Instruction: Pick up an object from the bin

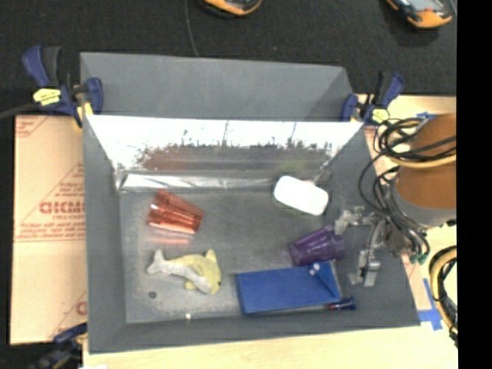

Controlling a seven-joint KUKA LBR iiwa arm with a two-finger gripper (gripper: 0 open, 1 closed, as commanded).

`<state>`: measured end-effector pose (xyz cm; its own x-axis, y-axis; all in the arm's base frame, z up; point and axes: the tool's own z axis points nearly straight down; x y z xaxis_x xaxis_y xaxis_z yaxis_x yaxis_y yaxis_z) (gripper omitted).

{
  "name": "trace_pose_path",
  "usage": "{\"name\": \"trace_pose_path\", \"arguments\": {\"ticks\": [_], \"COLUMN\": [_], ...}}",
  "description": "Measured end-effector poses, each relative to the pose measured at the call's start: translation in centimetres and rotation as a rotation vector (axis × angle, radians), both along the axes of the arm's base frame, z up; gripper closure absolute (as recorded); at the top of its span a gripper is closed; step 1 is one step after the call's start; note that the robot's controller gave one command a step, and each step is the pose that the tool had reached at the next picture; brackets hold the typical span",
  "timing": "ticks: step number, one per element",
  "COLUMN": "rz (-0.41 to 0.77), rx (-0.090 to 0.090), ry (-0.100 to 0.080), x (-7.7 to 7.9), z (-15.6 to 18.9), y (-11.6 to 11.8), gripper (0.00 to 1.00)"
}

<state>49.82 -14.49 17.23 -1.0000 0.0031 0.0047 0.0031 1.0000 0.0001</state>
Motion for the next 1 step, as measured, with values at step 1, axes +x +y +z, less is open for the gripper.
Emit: {"name": "trace_pose_path", "arguments": {"ticks": [1], "rz": [0.004], "rx": [-0.002], "ry": [-0.007], "x": [0.20], "z": [0.35], "y": [0.03], "gripper": [0.00]}}
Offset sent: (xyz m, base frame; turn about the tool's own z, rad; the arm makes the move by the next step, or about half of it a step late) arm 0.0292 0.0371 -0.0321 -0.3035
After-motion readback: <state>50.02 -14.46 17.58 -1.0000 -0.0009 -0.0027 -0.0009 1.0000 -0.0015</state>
